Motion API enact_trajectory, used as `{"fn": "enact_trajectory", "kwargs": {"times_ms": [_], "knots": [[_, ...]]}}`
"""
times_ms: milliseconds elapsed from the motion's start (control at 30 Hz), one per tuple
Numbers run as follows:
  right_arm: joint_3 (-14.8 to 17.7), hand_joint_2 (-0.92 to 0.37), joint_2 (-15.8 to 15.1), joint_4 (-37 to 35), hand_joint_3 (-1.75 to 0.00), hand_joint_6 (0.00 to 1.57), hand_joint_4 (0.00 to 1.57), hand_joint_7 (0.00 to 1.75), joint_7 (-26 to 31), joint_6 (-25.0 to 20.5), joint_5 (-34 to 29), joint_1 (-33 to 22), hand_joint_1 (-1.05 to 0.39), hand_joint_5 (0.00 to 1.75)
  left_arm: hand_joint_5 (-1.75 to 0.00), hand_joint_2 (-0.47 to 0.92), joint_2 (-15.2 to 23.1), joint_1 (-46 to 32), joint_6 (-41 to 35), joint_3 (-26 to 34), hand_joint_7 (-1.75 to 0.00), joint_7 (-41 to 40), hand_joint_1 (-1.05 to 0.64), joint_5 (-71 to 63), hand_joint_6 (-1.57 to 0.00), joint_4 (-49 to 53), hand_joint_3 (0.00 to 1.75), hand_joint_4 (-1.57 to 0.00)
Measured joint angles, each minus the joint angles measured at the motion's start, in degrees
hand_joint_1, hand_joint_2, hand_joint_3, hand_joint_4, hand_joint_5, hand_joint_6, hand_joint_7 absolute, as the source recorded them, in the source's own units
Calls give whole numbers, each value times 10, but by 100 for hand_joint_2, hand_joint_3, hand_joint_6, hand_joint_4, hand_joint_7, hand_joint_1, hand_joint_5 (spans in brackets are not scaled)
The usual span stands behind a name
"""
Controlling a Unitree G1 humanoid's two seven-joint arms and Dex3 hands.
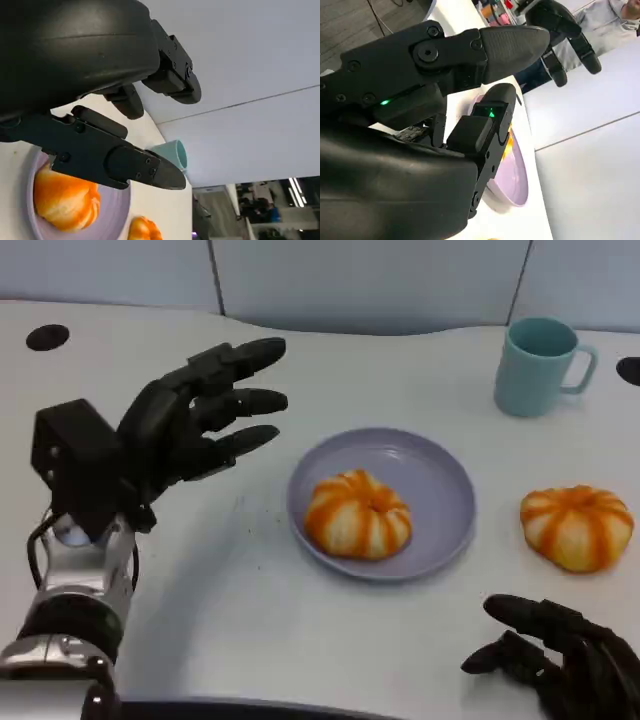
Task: Grasp the bread from the table and place it into the plate.
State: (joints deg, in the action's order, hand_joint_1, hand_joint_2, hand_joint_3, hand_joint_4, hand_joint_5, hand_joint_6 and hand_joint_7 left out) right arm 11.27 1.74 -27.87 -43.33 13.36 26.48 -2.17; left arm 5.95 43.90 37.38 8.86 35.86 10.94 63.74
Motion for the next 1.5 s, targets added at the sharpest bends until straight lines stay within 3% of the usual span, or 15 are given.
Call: {"fn": "enact_trajectory", "kwargs": {"times_ms": [100,400,467,567,933,1500], "knots": [[0,-92,0,0,-28,95,62,22,0,0,0,0,-78,109,-93,92,-4,-14,-9,12,-12,17,-54,19,-49,-14,13,-29],[0,-92,0,0,-28,95,62,23,0,1,-2,0,-79,109,-132,92,-28,-59,-71,40,-23,45,-50,80,-59,-67,8,-22],[0,-92,0,0,-28,95,63,23,0,1,-2,0,-79,110,-139,92,-37,-72,-95,50,-53,52,-50,100,-46,-84,10,-20],[0,-92,0,0,-28,94,63,24,0,0,-1,0,-79,109,-146,92,-43,-93,-118,52,-78,55,-48,109,-36,-107,15,-20],[-1,-92,0,2,-27,95,64,27,4,-1,-1,-2,-80,111,-172,92,-61,-194,-176,54,-126,47,-45,134,-23,-243,19,-17],[-2,-92,0,17,-27,92,61,27,5,-12,-1,-13,-78,111,-175,92,-64,-305,-257,43,-150,7,-38,139,-23,-349,15,-28]]}}
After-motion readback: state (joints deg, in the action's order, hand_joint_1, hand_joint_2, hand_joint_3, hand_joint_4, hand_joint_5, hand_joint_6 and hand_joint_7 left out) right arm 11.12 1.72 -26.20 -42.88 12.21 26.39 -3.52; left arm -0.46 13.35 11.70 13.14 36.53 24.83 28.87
